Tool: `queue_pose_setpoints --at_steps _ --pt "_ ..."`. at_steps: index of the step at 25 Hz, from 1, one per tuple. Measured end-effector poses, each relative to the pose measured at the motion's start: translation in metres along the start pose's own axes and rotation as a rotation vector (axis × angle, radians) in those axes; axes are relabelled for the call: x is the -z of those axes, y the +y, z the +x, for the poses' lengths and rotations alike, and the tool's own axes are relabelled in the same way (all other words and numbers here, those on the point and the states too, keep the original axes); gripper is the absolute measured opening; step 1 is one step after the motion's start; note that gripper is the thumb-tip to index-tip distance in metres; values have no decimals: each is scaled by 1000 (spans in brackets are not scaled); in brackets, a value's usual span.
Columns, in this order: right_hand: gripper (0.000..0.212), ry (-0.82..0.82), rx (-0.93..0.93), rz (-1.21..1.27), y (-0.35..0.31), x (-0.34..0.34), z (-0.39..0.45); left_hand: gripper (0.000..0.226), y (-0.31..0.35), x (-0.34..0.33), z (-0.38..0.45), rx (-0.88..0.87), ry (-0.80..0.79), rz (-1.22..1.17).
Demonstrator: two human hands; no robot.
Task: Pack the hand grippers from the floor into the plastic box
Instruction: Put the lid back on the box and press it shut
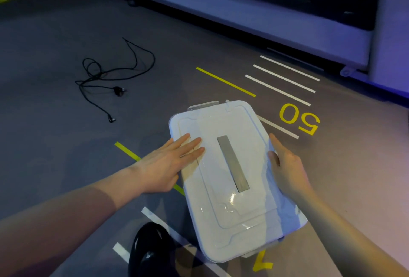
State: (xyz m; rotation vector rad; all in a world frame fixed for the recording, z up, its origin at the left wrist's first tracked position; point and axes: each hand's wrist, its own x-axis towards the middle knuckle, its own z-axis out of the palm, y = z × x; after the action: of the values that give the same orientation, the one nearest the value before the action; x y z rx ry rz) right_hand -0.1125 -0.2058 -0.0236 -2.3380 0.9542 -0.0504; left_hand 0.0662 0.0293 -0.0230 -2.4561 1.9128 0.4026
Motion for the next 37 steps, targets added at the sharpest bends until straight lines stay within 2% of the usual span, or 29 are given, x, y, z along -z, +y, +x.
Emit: queue_pose_setpoints --at_steps 2,3,7,14,17,22,26,30,33,37 --pt "52 -11 29 -3 1 -3 -2 65 5 0 2 44 43 -35" --pt "52 -14 41 -13 1 -5 -2 64 8 0 2 82 56 -62" --pt "52 -3 34 -2 1 -6 3 85 16 -13 7 159 47 -22" --pt "54 -44 39 -104 0 0 2 77 13 -3 17 208 131 123" --pt "54 12 49 -124 4 -8 -2 65 6 12 41 370 174 36" --pt "52 73 78 -103 8 -8 -6 74 -5 19 79 552 106 -164" --pt "51 52 72 -63 12 -8 -10 64 -6 12 81 523 173 -141" --pt "50 53 42 -10 12 -9 -8 62 -6 10 83 572 182 -130" --pt "50 58 48 -12 9 -8 -1 57 -5 2 81 546 265 -119" --pt "49 92 66 -11 1 -12 8 52 -13 7 81 550 345 -224"
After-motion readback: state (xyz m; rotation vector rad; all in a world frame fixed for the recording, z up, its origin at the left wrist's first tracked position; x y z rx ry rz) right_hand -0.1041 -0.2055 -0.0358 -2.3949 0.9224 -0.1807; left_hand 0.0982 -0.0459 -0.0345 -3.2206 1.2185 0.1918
